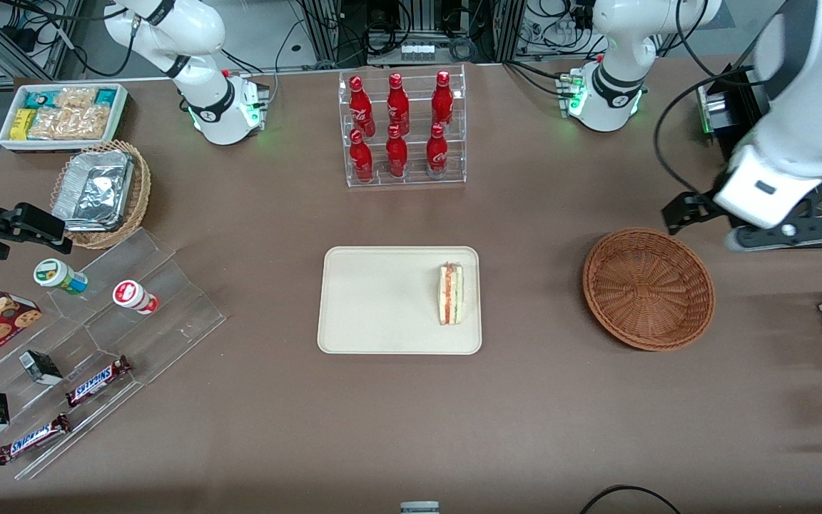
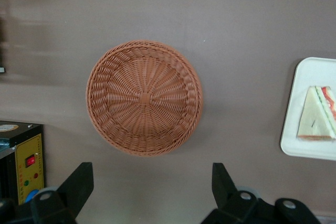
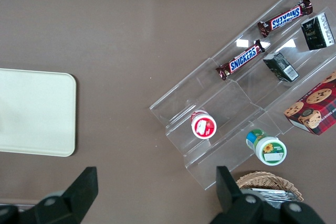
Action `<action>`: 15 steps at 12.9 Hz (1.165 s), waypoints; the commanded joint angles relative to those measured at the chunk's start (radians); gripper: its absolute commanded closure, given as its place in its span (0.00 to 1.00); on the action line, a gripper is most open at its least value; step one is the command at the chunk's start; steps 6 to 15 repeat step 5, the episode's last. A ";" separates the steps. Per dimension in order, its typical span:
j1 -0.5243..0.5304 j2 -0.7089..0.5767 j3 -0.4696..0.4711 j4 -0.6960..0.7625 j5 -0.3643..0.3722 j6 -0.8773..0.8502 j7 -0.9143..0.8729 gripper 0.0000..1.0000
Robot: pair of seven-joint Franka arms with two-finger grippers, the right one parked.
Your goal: Place sandwich from basket to tray
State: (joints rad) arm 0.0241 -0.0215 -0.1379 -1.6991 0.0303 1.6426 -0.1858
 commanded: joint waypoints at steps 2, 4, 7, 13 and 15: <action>-0.100 -0.070 0.173 -0.022 -0.035 -0.067 0.158 0.00; -0.138 -0.084 0.233 -0.021 -0.035 -0.073 0.160 0.00; -0.141 -0.081 0.231 -0.021 -0.035 -0.072 0.161 0.00; -0.141 -0.081 0.231 -0.021 -0.035 -0.072 0.161 0.00; -0.141 -0.081 0.231 -0.021 -0.035 -0.072 0.161 0.00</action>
